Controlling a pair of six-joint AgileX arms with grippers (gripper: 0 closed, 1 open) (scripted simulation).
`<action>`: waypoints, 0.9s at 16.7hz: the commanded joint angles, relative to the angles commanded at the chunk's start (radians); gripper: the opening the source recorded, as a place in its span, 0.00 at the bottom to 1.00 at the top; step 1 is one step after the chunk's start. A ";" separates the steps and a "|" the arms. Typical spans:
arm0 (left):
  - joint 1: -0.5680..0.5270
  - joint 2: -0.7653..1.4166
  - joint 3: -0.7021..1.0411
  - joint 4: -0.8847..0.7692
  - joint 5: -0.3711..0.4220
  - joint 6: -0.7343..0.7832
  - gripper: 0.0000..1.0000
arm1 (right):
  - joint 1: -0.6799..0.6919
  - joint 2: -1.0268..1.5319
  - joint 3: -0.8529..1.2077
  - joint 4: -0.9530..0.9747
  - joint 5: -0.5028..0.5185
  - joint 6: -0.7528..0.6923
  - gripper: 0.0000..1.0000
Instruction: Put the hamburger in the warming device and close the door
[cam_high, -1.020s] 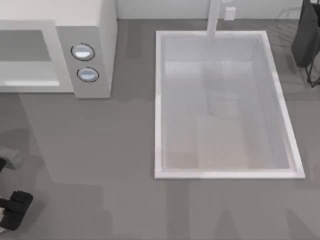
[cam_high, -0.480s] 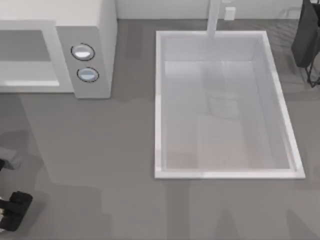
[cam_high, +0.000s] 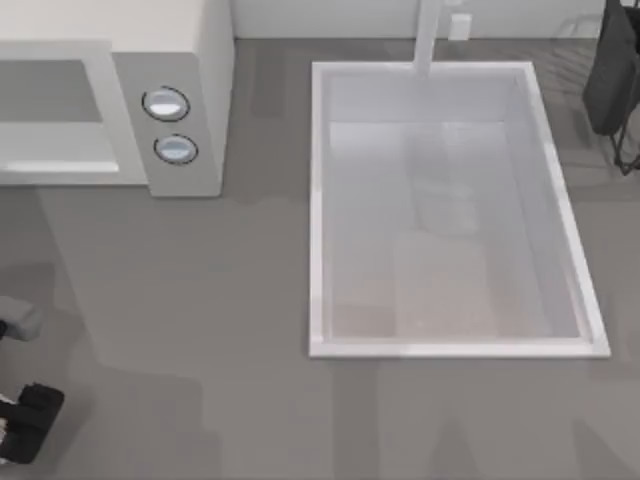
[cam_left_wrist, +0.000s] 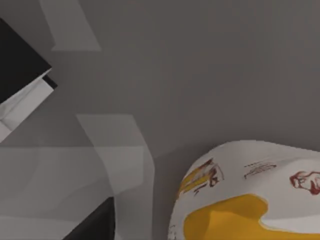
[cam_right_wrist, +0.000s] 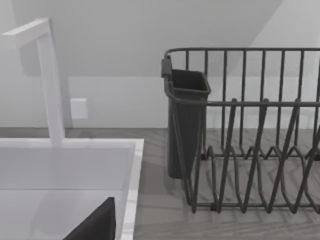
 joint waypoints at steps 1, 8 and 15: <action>0.000 0.000 0.000 0.000 0.000 0.000 0.17 | 0.000 0.000 0.000 0.000 0.000 0.000 1.00; 0.000 0.000 0.000 0.000 0.000 0.000 0.00 | 0.000 0.000 0.000 0.000 0.000 0.000 1.00; 0.009 -0.106 0.058 -0.119 0.021 0.011 0.00 | 0.000 0.000 0.000 0.000 0.000 0.000 1.00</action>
